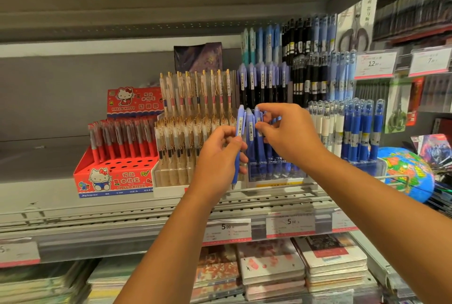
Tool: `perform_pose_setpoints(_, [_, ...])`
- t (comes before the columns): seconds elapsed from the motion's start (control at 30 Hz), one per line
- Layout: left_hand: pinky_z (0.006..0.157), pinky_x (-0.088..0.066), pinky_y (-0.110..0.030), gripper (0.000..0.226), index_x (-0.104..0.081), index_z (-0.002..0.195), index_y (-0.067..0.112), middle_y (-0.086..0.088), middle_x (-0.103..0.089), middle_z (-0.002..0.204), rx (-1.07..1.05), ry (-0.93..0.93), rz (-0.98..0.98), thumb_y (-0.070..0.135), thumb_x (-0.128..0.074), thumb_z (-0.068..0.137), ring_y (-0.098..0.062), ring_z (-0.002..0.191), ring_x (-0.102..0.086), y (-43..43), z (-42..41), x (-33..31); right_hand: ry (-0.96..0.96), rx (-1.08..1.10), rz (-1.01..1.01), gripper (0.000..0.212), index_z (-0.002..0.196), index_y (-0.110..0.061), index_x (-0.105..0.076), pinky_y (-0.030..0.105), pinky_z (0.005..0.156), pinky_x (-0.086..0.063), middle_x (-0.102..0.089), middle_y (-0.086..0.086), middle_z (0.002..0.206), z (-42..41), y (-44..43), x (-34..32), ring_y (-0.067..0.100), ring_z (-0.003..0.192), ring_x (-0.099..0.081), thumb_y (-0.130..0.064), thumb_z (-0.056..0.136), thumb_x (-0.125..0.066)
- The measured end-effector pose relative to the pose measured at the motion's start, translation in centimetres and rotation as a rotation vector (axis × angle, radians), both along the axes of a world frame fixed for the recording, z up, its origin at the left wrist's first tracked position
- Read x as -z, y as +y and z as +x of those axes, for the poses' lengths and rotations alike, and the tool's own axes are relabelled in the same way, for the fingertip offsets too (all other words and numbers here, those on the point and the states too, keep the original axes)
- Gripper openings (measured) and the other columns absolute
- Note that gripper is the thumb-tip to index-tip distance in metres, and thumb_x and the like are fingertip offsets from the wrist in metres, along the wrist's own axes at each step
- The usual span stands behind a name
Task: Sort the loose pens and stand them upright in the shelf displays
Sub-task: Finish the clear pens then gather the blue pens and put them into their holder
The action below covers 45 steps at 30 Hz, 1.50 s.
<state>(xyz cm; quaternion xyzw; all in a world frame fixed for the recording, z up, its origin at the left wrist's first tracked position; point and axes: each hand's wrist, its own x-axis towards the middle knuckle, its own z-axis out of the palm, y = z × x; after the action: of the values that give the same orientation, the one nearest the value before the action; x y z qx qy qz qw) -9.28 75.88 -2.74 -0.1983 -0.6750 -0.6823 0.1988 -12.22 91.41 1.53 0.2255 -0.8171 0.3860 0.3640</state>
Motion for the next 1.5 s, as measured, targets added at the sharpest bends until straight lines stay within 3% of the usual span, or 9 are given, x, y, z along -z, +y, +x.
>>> perform_pose_setpoints(0.3, [0.053,-0.056,-0.03,0.011,-0.057,0.11,0.018,-0.003,-0.063,0.083,0.01,-0.015,0.038,0.013,-0.051,0.102,-0.016,0.062,-0.062,0.1,0.2,-0.1,-0.03,0.02,-0.028,0.043,0.134,-0.018,-0.059,0.043,0.075,-0.058,-0.064,0.006,0.085,0.1,0.2,0.8,0.024,0.071,-0.067,-0.013,0.092,-0.066])
perform_pose_setpoints(0.43, [0.058,-0.058,-0.03,0.011,-0.059,0.11,0.02,0.001,-0.066,0.068,-0.005,-0.017,0.022,0.017,-0.054,0.101,-0.02,0.061,-0.066,0.0,0.3,0.0,-0.043,0.003,-0.059,0.038,0.129,-0.017,-0.061,0.043,0.075,-0.058,-0.063,0.004,0.088,0.1,0.4,1.1,0.024,0.074,-0.067,-0.014,0.091,-0.067])
perform_pose_setpoints(0.67, [0.068,-0.058,-0.026,0.01,-0.064,0.105,0.018,0.001,-0.068,0.09,-0.049,0.034,0.016,0.014,-0.06,0.097,-0.017,0.078,-0.071,0.1,0.3,0.1,0.012,0.024,-0.076,0.022,0.111,-0.022,-0.058,0.014,0.064,-0.046,-0.063,-0.005,0.092,1.5,1.0,0.8,0.006,0.079,-0.061,-0.03,0.092,-0.067])
perform_pose_setpoints(0.73, [0.077,-0.059,-0.033,0.01,-0.066,0.104,0.02,0.004,-0.069,0.092,-0.081,0.061,-0.033,0.016,-0.063,0.095,-0.019,0.087,-0.069,0.2,0.3,0.0,0.014,-0.068,-0.154,0.017,0.105,-0.026,-0.059,0.016,0.064,-0.051,-0.064,-0.008,0.09,2.4,0.9,0.2,0.005,0.077,-0.061,-0.033,0.092,-0.066])
perform_pose_setpoints(0.8, [0.083,-0.057,-0.033,0.011,-0.068,0.103,0.023,0.008,-0.069,0.093,-0.111,0.091,-0.078,0.018,-0.065,0.094,-0.013,0.09,-0.066,0.4,0.3,-0.1,-0.023,-0.179,-0.196,0.015,0.102,-0.026,-0.061,0.03,0.066,-0.058,-0.065,-0.009,0.087,3.3,0.9,-0.3,0.009,0.072,-0.063,-0.031,0.089,-0.069])
perform_pose_setpoints(0.97, [0.072,-0.052,-0.017,0.019,-0.066,0.094,0.034,0.017,-0.066,0.08,-0.096,0.183,-0.176,0.014,-0.066,0.094,0.002,0.074,-0.059,1.5,1.0,-0.5,-0.103,-0.263,-0.239,0.022,0.1,-0.024,-0.063,0.044,0.066,-0.061,-0.066,-0.003,0.089,4.2,0.9,-0.6,0.022,0.069,-0.069,-0.023,0.083,-0.077])
perform_pose_setpoints(1.13, [0.079,-0.058,-0.034,0.019,-0.068,0.106,0.027,0.003,-0.069,0.087,-0.133,0.171,-0.268,0.014,-0.069,0.091,-0.013,0.082,-0.066,2.7,1.5,-1.2,-0.195,-0.304,-0.383,0.019,0.097,-0.022,-0.066,0.035,0.055,-0.061,-0.067,0.004,0.087,4.1,1.7,-0.3,0.019,0.071,-0.07,-0.013,0.084,-0.076])
perform_pose_setpoints(1.3, [0.068,-0.056,-0.028,0.035,-0.064,0.123,0.025,0.005,-0.065,0.082,-0.213,0.272,-0.471,0.02,-0.072,0.089,-0.012,0.07,-0.062,2.9,1.6,-2.0,-0.187,-0.27,-0.421,0.019,0.1,-0.024,-0.064,0.028,0.053,-0.058,-0.064,0.001,0.09,3.7,2.5,0.2,0.018,0.073,-0.07,-0.014,0.086,-0.074])
perform_pose_setpoints(1.5, [0.089,-0.049,-0.04,0.044,-0.059,0.125,0.019,0.002,-0.057,0.115,-0.521,0.642,-0.905,0.035,-0.07,0.085,-0.016,0.104,-0.056,1.6,0.1,-4.4,-0.123,-0.23,-0.509,0.021,0.104,-0.025,-0.063,0.032,0.053,-0.06,-0.062,-0.004,0.084,2.5,3.8,-0.7,0.02,0.076,-0.07,-0.014,0.088,-0.072])
